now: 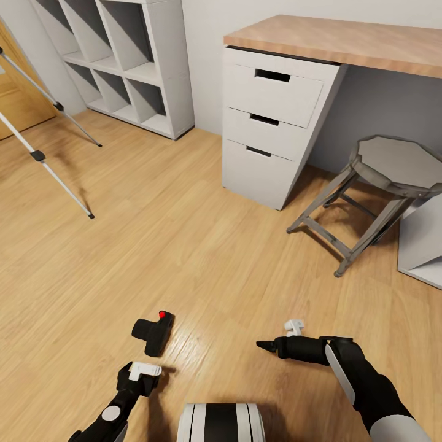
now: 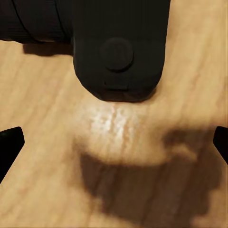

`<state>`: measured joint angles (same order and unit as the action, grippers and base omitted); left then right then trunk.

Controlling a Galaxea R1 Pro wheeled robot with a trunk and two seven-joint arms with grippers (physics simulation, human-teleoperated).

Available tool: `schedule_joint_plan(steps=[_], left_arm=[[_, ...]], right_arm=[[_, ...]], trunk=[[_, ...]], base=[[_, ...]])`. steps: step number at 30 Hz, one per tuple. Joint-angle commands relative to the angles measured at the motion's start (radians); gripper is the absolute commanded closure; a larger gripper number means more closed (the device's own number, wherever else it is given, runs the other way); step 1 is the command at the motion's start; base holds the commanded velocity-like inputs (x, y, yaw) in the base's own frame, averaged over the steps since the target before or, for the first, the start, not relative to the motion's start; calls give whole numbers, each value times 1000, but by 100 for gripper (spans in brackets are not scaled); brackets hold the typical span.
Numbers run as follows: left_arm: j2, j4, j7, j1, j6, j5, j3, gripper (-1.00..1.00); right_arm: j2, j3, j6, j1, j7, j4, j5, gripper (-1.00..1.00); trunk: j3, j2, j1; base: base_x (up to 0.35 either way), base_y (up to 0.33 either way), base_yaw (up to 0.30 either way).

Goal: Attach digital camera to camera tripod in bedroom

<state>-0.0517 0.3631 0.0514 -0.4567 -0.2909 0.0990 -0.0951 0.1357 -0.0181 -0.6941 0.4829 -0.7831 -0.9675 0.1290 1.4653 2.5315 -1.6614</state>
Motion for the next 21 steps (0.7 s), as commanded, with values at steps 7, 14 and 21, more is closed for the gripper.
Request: schedule_joint_plan(steps=[7, 14, 21], left_arm=[[8, -2, 18, 0, -1, 6, -5, -100], [9, -3, 20, 0, 0, 2, -5, -100], [9, -3, 20, 0, -1, 2, -5, -100]], right_arm=[[1, -2, -8, 0, 4, 0, 9, -100], [1, -2, -8, 0, 4, 0, 9, -100], [1, -2, -8, 0, 3, 0, 9, -100]], trunk=[[1, 0, 0], [1, 0, 0], [1, 0, 0]], base=[[35, 0, 0], [127, 0, 0], [14, 0, 0]])
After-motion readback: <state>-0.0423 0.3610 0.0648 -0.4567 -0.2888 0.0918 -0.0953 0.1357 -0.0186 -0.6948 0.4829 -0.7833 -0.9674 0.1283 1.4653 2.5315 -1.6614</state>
